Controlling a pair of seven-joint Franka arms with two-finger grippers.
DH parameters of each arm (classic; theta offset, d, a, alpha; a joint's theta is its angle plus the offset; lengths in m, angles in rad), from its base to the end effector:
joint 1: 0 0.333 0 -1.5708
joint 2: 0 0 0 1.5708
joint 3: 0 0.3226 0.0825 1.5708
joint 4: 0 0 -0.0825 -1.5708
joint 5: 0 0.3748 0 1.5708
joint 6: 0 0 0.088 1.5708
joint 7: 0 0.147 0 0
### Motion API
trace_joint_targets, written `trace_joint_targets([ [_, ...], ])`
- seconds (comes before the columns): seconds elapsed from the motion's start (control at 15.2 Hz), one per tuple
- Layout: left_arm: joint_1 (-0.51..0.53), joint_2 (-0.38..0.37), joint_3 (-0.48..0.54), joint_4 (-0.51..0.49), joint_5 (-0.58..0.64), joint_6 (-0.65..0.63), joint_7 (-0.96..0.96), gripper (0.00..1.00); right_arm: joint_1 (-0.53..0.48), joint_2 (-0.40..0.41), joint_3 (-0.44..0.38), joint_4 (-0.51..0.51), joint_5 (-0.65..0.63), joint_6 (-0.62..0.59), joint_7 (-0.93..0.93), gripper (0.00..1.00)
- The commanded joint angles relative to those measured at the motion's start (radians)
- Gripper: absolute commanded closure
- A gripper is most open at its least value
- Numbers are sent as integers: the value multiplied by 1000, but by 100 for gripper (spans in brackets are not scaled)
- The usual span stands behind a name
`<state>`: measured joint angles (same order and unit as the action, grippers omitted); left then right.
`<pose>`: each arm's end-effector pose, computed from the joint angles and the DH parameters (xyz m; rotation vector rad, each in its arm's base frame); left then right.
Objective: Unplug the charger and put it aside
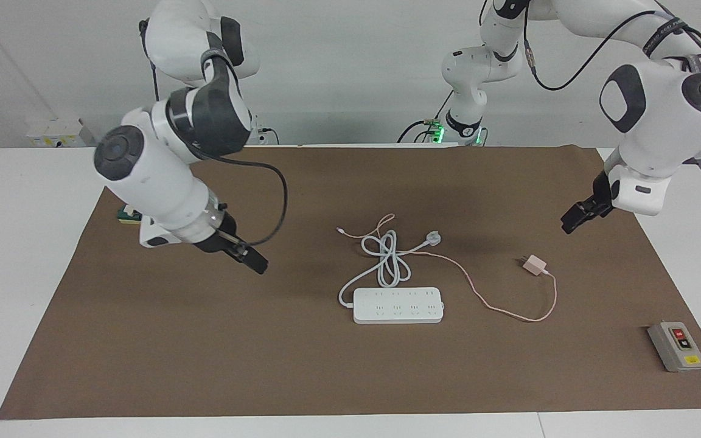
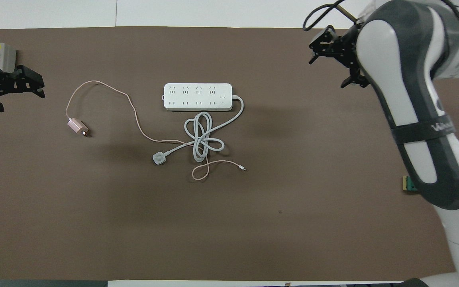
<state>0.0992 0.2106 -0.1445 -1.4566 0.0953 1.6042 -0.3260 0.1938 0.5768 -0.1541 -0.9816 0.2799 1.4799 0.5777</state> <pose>0.6076 -0.0061 0.5265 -3.0364 -0.4230 0.0733 0.6890 0.1011 0.4977 -2.8797 0.7371 0.1955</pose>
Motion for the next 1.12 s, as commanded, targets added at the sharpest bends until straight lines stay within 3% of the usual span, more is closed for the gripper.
trace_joint_targets([
  [0.0, -12, -94, -27, -54, -2, -70, 39, 0, -51, -83, 8, -60, -89, -24, -340, 0],
  [0.2, -33, -190, -38, -181, -2, -58, 125, 0, -96, -123, 8, -61, -174, -47, -605, 0],
  [0.46, -19, -206, -36, -206, -8, 11, 290, 0, -100, -214, 8, -118, -217, -90, -691, 0],
  [0.66, -18, -221, -30, -205, -75, -18, 286, 0, -100, -357, 8, -308, -249, -50, -725, 0],
  [0.92, -27, -241, -32, -199, -91, -15, 265, 0, -103, -556, 15, -628, -301, 140, -726, 0],
  [1.05, -32, -255, -32, -205, -92, -24, 243, 0, -123, -597, 25, -690, -318, 174, -716, 0],
])
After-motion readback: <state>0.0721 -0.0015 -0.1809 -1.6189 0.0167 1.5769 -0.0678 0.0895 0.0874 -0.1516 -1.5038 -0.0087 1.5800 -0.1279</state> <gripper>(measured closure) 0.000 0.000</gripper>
